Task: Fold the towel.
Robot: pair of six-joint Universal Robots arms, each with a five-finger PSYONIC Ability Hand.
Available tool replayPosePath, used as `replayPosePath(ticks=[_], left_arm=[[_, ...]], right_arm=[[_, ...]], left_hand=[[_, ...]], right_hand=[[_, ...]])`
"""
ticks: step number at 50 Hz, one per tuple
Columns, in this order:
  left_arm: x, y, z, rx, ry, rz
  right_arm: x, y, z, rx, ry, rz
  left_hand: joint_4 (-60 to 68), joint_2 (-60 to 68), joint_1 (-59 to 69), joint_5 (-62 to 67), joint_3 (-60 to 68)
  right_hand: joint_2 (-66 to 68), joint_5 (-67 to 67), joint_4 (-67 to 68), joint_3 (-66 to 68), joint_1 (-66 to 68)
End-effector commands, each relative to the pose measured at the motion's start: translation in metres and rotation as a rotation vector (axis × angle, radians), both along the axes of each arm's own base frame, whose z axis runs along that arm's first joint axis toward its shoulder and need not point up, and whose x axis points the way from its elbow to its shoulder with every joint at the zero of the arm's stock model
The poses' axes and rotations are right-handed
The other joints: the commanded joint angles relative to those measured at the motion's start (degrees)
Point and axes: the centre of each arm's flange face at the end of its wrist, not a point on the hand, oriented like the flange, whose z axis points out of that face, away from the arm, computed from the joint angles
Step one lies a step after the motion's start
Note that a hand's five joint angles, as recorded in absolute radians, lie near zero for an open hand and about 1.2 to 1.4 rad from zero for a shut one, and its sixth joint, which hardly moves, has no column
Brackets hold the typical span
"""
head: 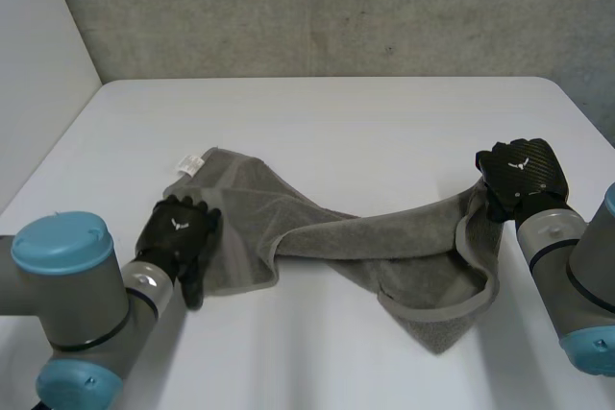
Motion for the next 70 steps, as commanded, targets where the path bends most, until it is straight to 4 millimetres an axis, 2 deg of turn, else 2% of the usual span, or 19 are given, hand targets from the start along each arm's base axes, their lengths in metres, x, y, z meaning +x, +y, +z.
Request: replayPosePath(ticks=[1,12,17,18,21,29,38,42,43,46,48,54,60,62,65,67,68,69,70], left_arm=[[-0.006,-0.015,0.013,-0.089,0.044,0.004],[-0.009,-0.021,0.017,-0.145,0.07,-0.003],[-0.01,-0.021,0.013,-0.134,0.065,-0.006],[-0.011,-0.02,0.012,-0.131,0.066,-0.017],[-0.014,-0.015,0.009,-0.116,0.071,-0.056],[-0.022,0.001,0.007,-0.083,0.094,-0.181],[-0.021,0.002,0.006,-0.08,0.086,-0.186],[-0.02,-0.001,0.003,-0.078,0.081,-0.178],[-0.02,-0.001,0.003,-0.078,0.081,-0.178],[-0.02,-0.002,0.003,-0.079,0.079,-0.177],[-0.02,-0.003,0.004,-0.082,0.079,-0.172],[-0.019,-0.004,0.005,-0.087,0.082,-0.169],[-0.014,-0.009,0.018,-0.119,0.108,-0.144],[-0.008,-0.014,0.036,-0.184,0.133,-0.12],[-0.005,-0.015,0.046,-0.215,0.159,-0.103],[0.003,-0.017,0.065,-0.269,0.227,-0.067],[0.003,-0.017,0.065,-0.269,0.227,-0.067],[0.006,-0.017,0.078,-0.298,0.264,-0.051],[0.009,-0.016,0.092,-0.328,0.305,-0.043]], right_arm=[[0.001,0.001,0.0,0.001,0.0,0.003],[0.001,0.001,-0.004,0.011,0.005,0.003],[0.001,0.001,-0.004,0.014,0.005,0.005],[0.001,0.001,-0.004,0.014,0.005,0.005],[0.001,0.001,-0.005,0.015,0.007,0.005],[0.001,0.001,-0.005,0.009,0.028,0.006],[0.001,0.001,-0.006,0.012,0.03,0.006],[0.001,0.001,-0.006,0.012,0.03,0.006],[0.001,0.001,-0.006,0.012,0.03,0.006],[0.001,0.001,-0.006,0.012,0.03,0.006],[0.001,0.001,-0.006,0.012,0.03,0.006],[0.001,0.001,-0.005,0.01,0.03,0.006],[0.001,0.002,-0.005,0.009,0.029,0.006],[0.001,0.002,-0.003,0.006,0.027,0.008],[0.002,0.0,0.003,-0.004,0.018,0.008],[0.001,-0.001,0.009,-0.019,0.011,0.002],[-0.001,-0.002,0.024,-0.059,0.0,-0.003],[-0.003,0.0,0.045,-0.105,-0.006,-0.006],[-0.003,0.0,0.045,-0.105,-0.006,-0.006]], left_hand=[[0.8,1.0,0.7,2.2,1.0],[6.9,7.0,6.8,8.2,7.1],[15.6,15.8,15.5,17.0,15.8],[22.0,22.1,21.9,23.3,22.2],[28.7,28.9,28.7,30.1,28.9],[26.7,26.9,26.7,28.1,26.9],[29.3,29.4,29.2,30.6,29.4],[39.2,39.3,39.1,40.5,39.3],[45.0,45.2,44.9,46.4,45.2],[49.8,49.9,49.7,51.1,50.0],[61.3,61.5,61.2,62.7,61.5],[63.2,63.4,63.1,64.6,63.4],[63.2,63.4,63.1,64.6,63.4],[63.2,63.4,63.1,64.6,63.4],[63.2,63.4,63.1,64.6,63.4],[63.2,63.4,63.1,64.6,63.4],[63.2,63.4,63.1,64.6,63.4],[63.2,63.4,63.1,64.6,63.4],[63.2,63.4,63.1,64.6,63.4]], right_hand=[[3.5,3.7,3.8,3.3,4.5],[3.5,3.7,3.8,3.3,4.5],[3.5,3.7,3.8,3.3,4.5],[3.5,3.7,3.8,3.3,4.5],[3.5,3.7,3.8,3.3,4.5],[3.5,3.7,3.8,3.3,4.5],[3.5,3.7,3.8,3.3,4.5],[3.5,3.7,3.8,3.3,4.5],[3.5,3.7,3.8,3.3,4.5],[3.5,3.7,3.8,3.3,4.5],[3.5,3.7,3.8,3.3,4.5],[3.5,3.7,3.8,3.3,4.5],[3.5,3.7,3.8,3.3,4.5],[3.5,3.7,3.8,3.3,4.5],[3.5,3.7,3.8,3.3,4.5],[3.5,3.7,3.8,3.3,4.5],[3.5,3.7,3.8,3.3,4.5],[3.5,3.7,3.8,3.3,4.5],[3.5,3.7,3.8,3.3,4.5]])
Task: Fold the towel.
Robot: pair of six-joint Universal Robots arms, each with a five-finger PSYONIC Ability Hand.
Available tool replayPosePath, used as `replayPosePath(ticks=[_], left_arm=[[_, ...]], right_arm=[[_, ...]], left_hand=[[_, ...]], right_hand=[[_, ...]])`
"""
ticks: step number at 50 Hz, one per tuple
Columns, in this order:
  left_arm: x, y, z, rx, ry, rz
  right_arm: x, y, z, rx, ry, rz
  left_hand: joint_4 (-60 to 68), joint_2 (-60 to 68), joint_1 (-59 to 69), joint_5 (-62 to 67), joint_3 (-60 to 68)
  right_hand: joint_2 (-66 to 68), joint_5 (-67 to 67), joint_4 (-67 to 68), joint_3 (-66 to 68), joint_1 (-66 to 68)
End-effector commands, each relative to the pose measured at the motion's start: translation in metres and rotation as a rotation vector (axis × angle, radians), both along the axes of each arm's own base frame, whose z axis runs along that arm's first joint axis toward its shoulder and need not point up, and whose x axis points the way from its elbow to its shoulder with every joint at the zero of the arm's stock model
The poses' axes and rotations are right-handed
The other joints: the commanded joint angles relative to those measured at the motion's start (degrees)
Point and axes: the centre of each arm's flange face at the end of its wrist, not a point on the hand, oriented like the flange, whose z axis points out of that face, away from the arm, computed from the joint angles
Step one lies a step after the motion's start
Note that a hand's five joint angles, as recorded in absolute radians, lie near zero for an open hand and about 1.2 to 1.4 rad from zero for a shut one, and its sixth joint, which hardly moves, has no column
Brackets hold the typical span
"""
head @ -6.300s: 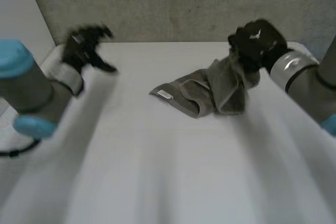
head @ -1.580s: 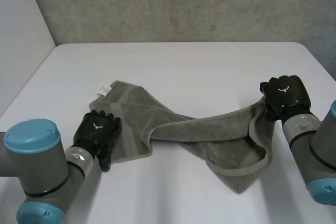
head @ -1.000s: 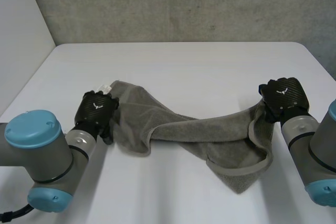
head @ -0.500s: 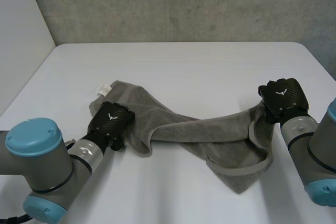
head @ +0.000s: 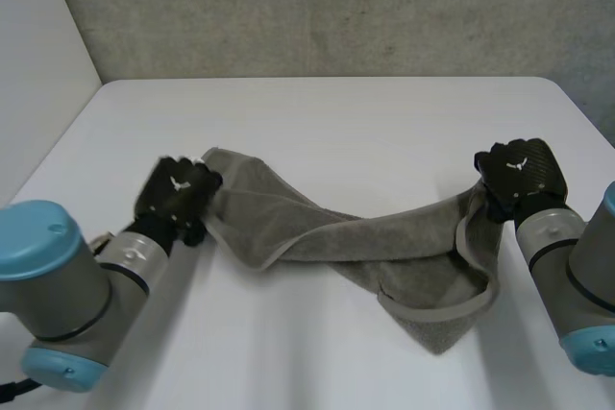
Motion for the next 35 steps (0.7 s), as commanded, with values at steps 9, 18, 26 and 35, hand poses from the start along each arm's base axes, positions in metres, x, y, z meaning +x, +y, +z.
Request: replayPosePath(ticks=[9,18,26,35], left_arm=[[0.049,-0.002,0.11,-0.18,0.258,0.14],[0.061,-0.005,0.11,-0.065,0.256,0.123],[0.046,-0.046,0.074,0.035,0.227,0.101],[0.022,-0.125,0.152,-0.28,0.321,0.105]], right_arm=[[-0.007,0.022,0.126,-0.016,0.012,0.13],[-0.019,0.022,0.125,0.158,0.232,0.296],[0.005,-0.021,0.118,-0.023,0.281,0.34],[0.044,-0.059,0.194,-0.717,0.093,0.279]], left_hand=[[2.4,2.6,3.8,2.3,1.3],[2.4,2.6,3.8,2.3,1.3],[2.4,2.6,3.8,2.3,1.3],[2.4,2.6,3.8,2.3,1.3]], right_hand=[[3.5,3.7,3.8,3.3,4.5],[3.5,3.7,3.8,3.3,4.5],[3.5,3.7,3.8,3.3,4.5],[3.5,3.7,3.8,3.3,4.5]])
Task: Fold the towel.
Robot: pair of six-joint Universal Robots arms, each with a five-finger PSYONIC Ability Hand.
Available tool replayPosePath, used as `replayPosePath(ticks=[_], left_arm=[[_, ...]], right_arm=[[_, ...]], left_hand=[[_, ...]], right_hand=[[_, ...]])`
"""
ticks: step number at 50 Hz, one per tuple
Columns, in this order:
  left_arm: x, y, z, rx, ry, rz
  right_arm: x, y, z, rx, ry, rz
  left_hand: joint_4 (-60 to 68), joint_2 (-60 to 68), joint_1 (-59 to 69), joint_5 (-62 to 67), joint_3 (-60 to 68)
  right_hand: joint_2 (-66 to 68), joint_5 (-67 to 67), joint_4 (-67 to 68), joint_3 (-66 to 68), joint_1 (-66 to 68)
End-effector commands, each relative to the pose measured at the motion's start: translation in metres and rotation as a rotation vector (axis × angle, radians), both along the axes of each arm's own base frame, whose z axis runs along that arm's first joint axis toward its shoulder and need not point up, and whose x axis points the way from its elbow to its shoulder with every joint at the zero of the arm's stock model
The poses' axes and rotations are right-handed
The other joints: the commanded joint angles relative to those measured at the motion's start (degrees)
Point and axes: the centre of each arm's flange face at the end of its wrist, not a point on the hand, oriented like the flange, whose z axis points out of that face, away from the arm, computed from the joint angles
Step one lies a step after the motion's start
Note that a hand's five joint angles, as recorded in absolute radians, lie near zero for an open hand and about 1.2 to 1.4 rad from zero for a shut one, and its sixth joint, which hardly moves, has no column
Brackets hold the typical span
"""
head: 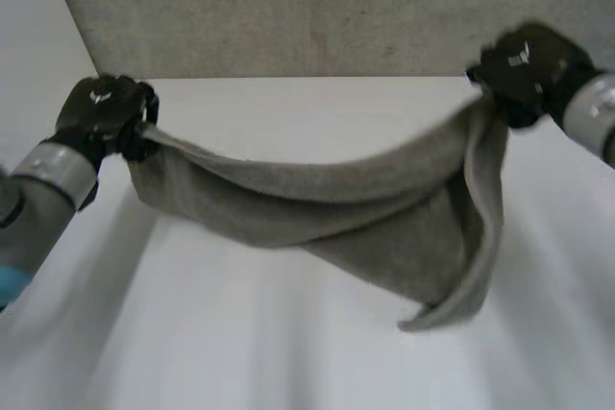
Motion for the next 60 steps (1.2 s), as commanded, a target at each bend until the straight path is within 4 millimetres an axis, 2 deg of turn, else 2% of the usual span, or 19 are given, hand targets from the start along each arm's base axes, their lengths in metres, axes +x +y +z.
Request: replayPosePath(ticks=[1,2,3,4,7,11,14,22,24,25,27,29,30,34,37,42,47,51,60], left_arm=[[-0.016,-0.052,0.069,-0.268,0.072,0.043],[-0.016,-0.059,0.101,-0.384,0.106,0.06],[-0.017,-0.061,0.134,-0.51,0.146,0.072],[-0.017,-0.061,0.134,-0.511,0.146,0.072],[-0.012,-0.059,0.19,-0.707,0.237,0.088],[0.0,-0.054,0.234,-0.83,0.335,0.113],[0.0,-0.055,0.231,-0.81,0.34,0.112],[0.007,-0.071,0.146,-0.549,0.258,0.144],[0.012,-0.072,0.101,-0.436,0.21,0.121],[0.012,-0.072,0.1,-0.435,0.209,0.12],[0.012,-0.065,0.052,-0.317,0.165,0.078],[0.011,-0.059,0.028,-0.263,0.148,0.059],[0.01,-0.052,0.007,-0.222,0.131,0.048],[0.014,-0.039,-0.03,-0.151,0.094,0.048],[0.022,-0.028,-0.058,-0.088,0.044,0.067],[0.042,-0.021,-0.075,-0.036,-0.01,0.12],[0.058,-0.021,-0.072,-0.033,-0.012,0.156],[0.059,-0.016,-0.06,-0.058,-0.001,0.161],[0.054,-0.009,-0.061,-0.029,0.058,0.148]], right_arm=[[0.027,-0.022,0.087,-0.612,-0.35,0.056],[0.027,-0.022,0.087,-0.613,-0.351,0.056],[0.022,-0.016,0.117,-0.743,-0.455,0.073],[0.015,-0.006,0.143,-0.838,-0.543,0.1],[0.01,0.008,0.167,-0.854,-0.628,0.144],[0.01,0.001,0.164,-0.755,-0.613,0.145],[0.018,-0.011,0.139,-0.567,-0.533,0.154],[0.037,-0.019,0.071,-0.225,-0.278,0.217],[0.039,-0.021,0.055,-0.183,-0.223,0.212],[0.042,-0.022,0.036,-0.137,-0.167,0.215],[0.044,-0.024,0.015,-0.091,-0.113,0.211],[0.046,-0.021,-0.033,0.028,-0.009,0.221],[0.046,-0.021,-0.033,0.028,-0.009,0.221],[0.043,-0.011,-0.112,0.173,0.155,0.246],[0.035,0.0,-0.147,0.236,0.245,0.26],[0.024,0.011,-0.165,0.298,0.266,0.269],[0.019,0.023,-0.154,0.329,0.216,0.245],[0.015,0.031,-0.135,0.381,0.097,0.196],[0.005,0.035,-0.114,0.541,-0.173,0.048]], left_hand=[[2.2,2.3,3.8,2.1,1.1],[2.2,2.3,3.8,2.1,1.1],[2.2,2.3,3.8,2.1,1.1],[2.2,2.3,3.8,2.1,1.1],[2.2,2.3,3.8,2.1,1.1],[2.2,2.3,3.8,2.1,1.1],[2.2,2.3,3.8,2.1,1.1],[2.2,2.3,3.8,2.1,1.1],[2.2,2.3,3.8,2.1,1.1],[2.2,2.3,3.8,2.1,1.1],[2.2,2.3,3.8,2.1,1.1],[2.2,2.3,3.8,2.1,1.1],[2.2,2.3,3.8,2.1,1.1],[2.2,2.3,3.8,2.1,1.1],[2.2,2.3,3.8,2.1,1.1],[2.2,2.3,3.8,2.1,1.1],[2.2,2.3,3.8,2.1,1.1],[2.2,2.3,3.8,2.1,1.1],[2.2,2.3,3.8,2.1,1.1]], right_hand=[[3.5,3.7,3.8,3.3,4.5],[3.5,3.7,3.8,3.3,4.5],[3.5,3.7,3.8,3.3,4.5],[3.5,3.7,3.8,3.3,4.5],[3.5,3.7,3.8,3.3,4.5],[3.5,3.7,3.8,3.3,4.5],[3.5,3.7,3.8,3.3,4.5],[3.5,3.7,3.8,3.3,4.5],[3.5,3.7,3.8,3.3,4.5],[3.5,3.7,3.8,3.3,4.5],[3.5,3.7,3.8,3.3,4.5],[3.5,3.7,3.8,3.3,4.5],[3.5,3.7,3.8,3.3,4.5],[3.5,3.7,3.8,3.3,4.5],[3.5,3.7,3.8,3.3,4.5],[3.5,3.7,3.8,3.3,4.5],[3.5,3.7,3.8,3.3,4.5],[-33.2,-33.0,-32.9,-33.4,-32.2],[-54.3,-54.1,-54.0,-54.5,-53.3]])
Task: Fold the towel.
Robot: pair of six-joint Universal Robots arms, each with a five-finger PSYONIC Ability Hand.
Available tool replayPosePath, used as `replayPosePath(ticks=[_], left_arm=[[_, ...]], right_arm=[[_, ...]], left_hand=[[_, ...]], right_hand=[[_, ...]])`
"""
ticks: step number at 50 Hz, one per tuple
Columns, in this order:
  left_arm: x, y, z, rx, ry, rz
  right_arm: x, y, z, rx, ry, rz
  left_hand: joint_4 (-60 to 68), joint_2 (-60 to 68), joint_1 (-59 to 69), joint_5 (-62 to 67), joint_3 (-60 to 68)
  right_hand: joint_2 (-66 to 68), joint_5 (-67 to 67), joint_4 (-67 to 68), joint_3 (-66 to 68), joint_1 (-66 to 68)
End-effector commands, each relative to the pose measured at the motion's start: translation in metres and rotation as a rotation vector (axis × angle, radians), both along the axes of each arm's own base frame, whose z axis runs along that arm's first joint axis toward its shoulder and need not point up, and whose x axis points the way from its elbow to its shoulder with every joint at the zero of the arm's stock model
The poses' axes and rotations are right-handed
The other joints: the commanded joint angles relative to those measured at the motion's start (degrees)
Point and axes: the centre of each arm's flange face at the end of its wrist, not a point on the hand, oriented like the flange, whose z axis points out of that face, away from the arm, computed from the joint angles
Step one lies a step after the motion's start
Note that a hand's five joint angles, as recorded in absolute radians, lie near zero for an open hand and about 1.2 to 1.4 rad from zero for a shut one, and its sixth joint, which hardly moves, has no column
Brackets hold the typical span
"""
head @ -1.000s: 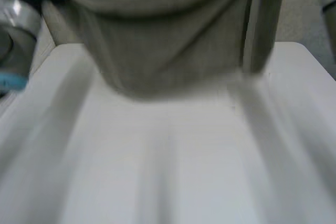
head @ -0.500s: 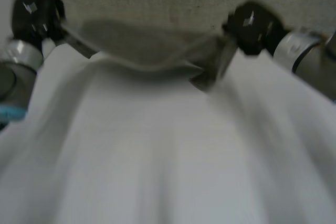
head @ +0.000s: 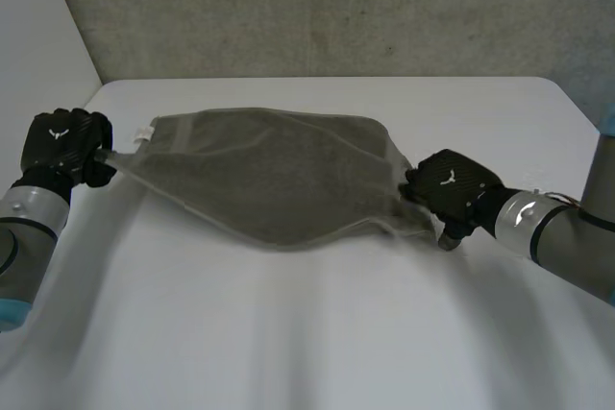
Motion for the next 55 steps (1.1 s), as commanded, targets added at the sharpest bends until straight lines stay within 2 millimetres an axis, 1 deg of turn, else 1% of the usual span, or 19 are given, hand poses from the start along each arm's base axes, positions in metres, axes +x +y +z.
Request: replayPosePath(ticks=[1,3,5,6,8,9,10,11,13,14,16,19,21,27,30,32,40,43,55], left_arm=[[-0.004,0.005,0.001,0.014,0.053,-0.013],[-0.005,0.006,0.003,0.01,0.056,-0.014],[-0.005,0.006,0.004,0.009,0.057,-0.014],[-0.004,0.007,0.003,0.013,0.057,-0.014],[-0.004,0.008,0.001,0.018,0.057,-0.015],[-0.004,0.009,0.002,0.017,0.058,-0.014],[-0.004,0.009,0.002,0.017,0.058,-0.014],[-0.004,0.009,0.004,0.014,0.058,-0.014],[-0.004,0.01,0.004,0.015,0.058,-0.014],[-0.004,0.011,0.003,0.019,0.06,-0.014],[-0.004,0.011,0.004,0.021,0.066,-0.016],[-0.004,0.013,0.005,0.031,0.086,-0.019],[-0.004,0.014,0.007,0.031,0.097,-0.02],[-0.005,0.015,0.01,0.03,0.116,-0.025],[-0.005,0.015,0.011,0.028,0.116,-0.025],[-0.005,0.015,0.011,0.029,0.117,-0.025],[-0.004,0.015,0.011,0.029,0.117,-0.022],[-0.004,0.015,0.012,0.027,0.117,-0.022],[-0.004,0.015,0.012,0.027,0.117,-0.022]], right_arm=[[-0.008,0.001,0.016,0.122,-0.157,-0.152],[-0.01,0.001,0.017,0.149,-0.188,-0.195],[-0.014,0.0,0.02,0.197,-0.248,-0.28],[-0.014,0.0,0.02,0.197,-0.248,-0.281],[-0.017,0.005,0.018,0.235,-0.279,-0.326],[-0.017,0.005,0.018,0.235,-0.279,-0.326],[-0.016,0.011,0.014,0.248,-0.28,-0.326],[-0.016,0.011,0.014,0.248,-0.28,-0.326],[-0.016,0.022,0.008,0.261,-0.272,-0.325],[-0.016,0.022,0.008,0.261,-0.272,-0.325],[-0.019,0.03,0.001,0.25,-0.273,-0.329],[-0.02,0.034,-0.001,0.235,-0.274,-0.332],[-0.021,0.041,-0.003,0.186,-0.276,-0.344],[-0.019,0.046,-0.012,0.074,-0.267,-0.354],[-0.016,0.046,-0.016,0.046,-0.263,-0.346],[-0.011,0.046,-0.024,0.009,-0.246,-0.328],[-0.004,0.04,-0.042,0.011,-0.204,-0.31],[-0.003,0.035,-0.045,0.013,-0.201,-0.316],[-0.002,0.03,-0.054,0.017,-0.181,-0.343]], left_hand=[[2.2,2.3,3.7,1.8,0.8],[2.2,2.3,3.7,1.8,0.8],[2.2,2.3,3.7,1.8,0.8],[2.2,2.3,3.7,1.8,0.8],[2.2,2.3,3.7,1.8,0.8],[2.2,2.3,3.7,1.8,0.8],[2.2,2.3,3.7,1.8,0.8],[2.2,2.3,3.7,1.8,0.8],[2.2,2.3,3.7,1.8,0.8],[2.2,2.3,3.7,1.8,0.8],[2.2,2.3,3.7,1.8,0.8],[2.2,2.3,3.7,1.8,0.8],[2.2,2.3,3.7,1.8,0.8],[2.2,2.3,3.7,1.8,0.8],[2.2,2.3,3.7,1.8,0.8],[2.2,2.3,3.7,1.8,0.8],[2.2,2.3,3.7,1.8,0.8],[2.2,2.3,3.7,1.8,0.8],[2.2,2.3,3.7,1.8,0.8]], right_hand=[[-6.1,-4.5,-6.3,-6.2,-6.0],[-5.9,-4.4,-6.1,-6.0,-5.9],[-5.9,-4.4,-6.1,-6.0,-5.9],[-5.9,-4.4,-6.1,-6.0,-5.9],[-5.4,-3.9,-5.6,-5.5,-5.4],[-5.4,-3.9,-5.6,-5.5,-5.3],[-5.1,-3.5,-5.3,-5.2,-5.0],[-5.1,-3.5,-5.2,-5.2,-5.0],[-4.1,-2.5,-4.2,-4.2,-4.0],[-4.0,-2.5,-4.2,-4.2,-4.0],[-3.4,-1.8,-3.6,-3.5,-3.3],[-3.4,-1.8,-3.6,-3.5,-3.3],[-3.4,-1.8,-3.6,-3.5,-3.3],[-3.5,-2.0,-3.7,-3.7,-3.5],[-3.5,-2.0,-3.7,-3.7,-3.5],[-3.5,-2.0,-3.7,-3.7,-3.5],[-3.5,-2.0,-3.7,-3.7,-3.5],[-3.5,-2.0,-3.7,-3.7,-3.5],[-1.5,0.0,-1.7,-1.7,-1.5]])
